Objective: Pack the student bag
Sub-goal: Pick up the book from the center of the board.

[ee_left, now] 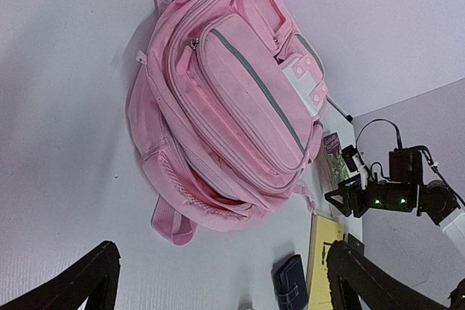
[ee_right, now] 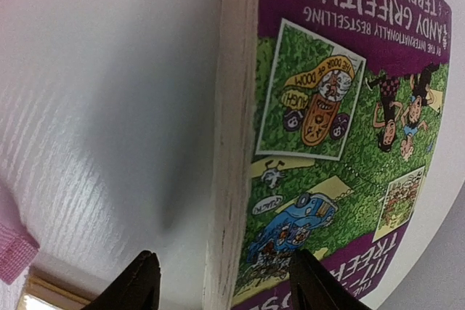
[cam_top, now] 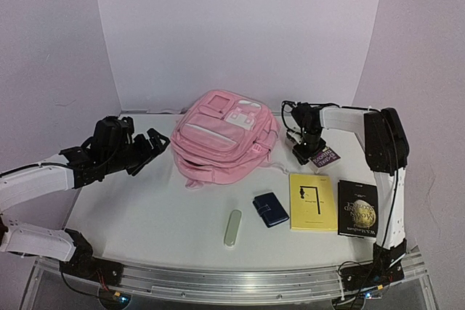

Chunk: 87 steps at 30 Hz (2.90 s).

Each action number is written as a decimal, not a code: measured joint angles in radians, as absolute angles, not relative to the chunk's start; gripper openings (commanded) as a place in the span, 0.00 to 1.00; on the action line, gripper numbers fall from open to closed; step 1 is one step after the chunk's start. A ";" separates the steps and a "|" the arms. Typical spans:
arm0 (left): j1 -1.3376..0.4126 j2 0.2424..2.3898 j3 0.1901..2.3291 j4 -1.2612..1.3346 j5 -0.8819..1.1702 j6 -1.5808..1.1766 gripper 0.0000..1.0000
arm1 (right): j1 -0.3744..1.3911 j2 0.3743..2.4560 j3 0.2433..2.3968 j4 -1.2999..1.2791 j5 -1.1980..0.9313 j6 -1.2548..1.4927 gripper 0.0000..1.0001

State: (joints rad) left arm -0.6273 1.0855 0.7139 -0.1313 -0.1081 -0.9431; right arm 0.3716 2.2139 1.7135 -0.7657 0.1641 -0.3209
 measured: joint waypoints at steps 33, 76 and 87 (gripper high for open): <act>-0.627 1.109 0.714 -0.130 -0.104 -0.921 1.00 | 0.335 2.137 1.925 -0.902 0.163 -0.335 0.00; -0.627 1.197 0.793 -0.133 -0.117 -0.926 1.00 | 0.639 2.089 2.456 -1.022 -0.154 -0.230 0.00; -0.627 1.199 0.780 -0.098 -0.103 -0.925 1.00 | 0.687 2.190 2.108 -0.863 -0.345 -0.178 0.00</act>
